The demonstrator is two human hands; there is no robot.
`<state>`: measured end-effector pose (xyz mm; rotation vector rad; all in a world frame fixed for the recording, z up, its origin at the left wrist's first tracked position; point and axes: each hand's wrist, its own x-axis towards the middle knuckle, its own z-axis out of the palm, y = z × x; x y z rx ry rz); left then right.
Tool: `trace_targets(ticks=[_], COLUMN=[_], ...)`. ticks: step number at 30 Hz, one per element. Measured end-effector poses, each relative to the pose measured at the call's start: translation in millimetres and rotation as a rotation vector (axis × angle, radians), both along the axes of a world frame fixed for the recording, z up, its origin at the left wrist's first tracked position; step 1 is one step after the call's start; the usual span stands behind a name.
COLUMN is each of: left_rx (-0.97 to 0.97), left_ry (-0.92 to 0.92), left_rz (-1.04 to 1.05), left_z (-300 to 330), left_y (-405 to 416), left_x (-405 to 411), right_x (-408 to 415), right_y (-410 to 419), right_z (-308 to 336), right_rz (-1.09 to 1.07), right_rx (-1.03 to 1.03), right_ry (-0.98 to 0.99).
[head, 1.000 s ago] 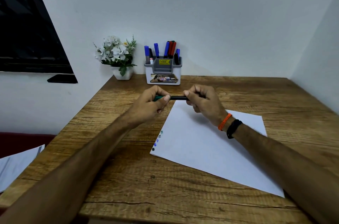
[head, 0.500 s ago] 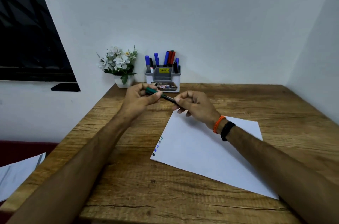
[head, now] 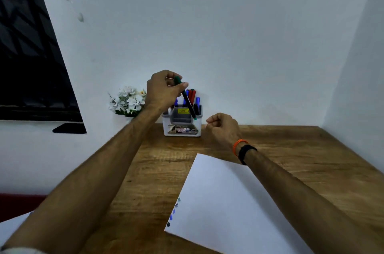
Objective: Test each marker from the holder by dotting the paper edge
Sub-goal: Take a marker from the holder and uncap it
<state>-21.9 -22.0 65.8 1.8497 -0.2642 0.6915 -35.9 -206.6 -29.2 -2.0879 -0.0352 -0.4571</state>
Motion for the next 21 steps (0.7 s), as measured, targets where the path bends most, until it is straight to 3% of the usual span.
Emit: trace_targets(ticks=[10, 21], left_rx=[0.104, 0.276], left_ry=[-0.074, 0.118], left_rz=[0.041, 0.027], left_z=[30, -36], left_y=[-17, -30], left_x=[50, 72], right_x=[40, 46], right_y=[15, 18], right_z=[-5, -15], right_rz=[0.060, 0.045], right_rx=[0.031, 0.075], right_ry=[0.019, 0.022])
